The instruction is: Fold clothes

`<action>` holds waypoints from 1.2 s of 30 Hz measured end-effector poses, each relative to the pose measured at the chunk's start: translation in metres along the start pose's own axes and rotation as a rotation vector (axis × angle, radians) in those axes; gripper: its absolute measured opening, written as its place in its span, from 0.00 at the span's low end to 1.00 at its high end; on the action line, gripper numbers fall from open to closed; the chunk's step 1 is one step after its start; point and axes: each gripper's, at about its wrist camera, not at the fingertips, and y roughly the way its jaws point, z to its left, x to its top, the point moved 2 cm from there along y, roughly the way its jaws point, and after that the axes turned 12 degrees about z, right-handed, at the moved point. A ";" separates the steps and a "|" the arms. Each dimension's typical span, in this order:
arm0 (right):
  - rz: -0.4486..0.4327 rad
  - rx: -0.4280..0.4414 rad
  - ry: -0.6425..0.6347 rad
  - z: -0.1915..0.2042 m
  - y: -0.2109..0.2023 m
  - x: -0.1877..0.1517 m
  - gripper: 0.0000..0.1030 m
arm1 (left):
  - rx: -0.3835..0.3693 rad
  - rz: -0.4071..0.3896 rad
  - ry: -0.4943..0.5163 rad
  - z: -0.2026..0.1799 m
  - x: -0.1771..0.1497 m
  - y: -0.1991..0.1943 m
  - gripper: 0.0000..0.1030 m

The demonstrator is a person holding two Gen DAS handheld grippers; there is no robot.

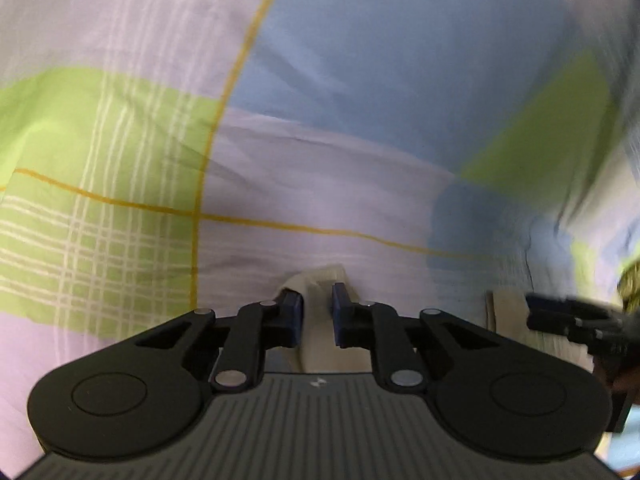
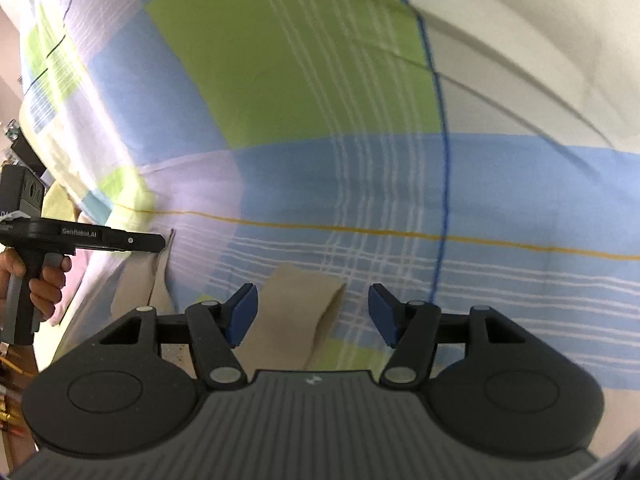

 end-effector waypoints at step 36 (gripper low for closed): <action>0.143 0.355 0.063 0.095 0.104 0.034 0.19 | 0.060 -0.024 0.075 -0.012 -0.018 -0.030 0.42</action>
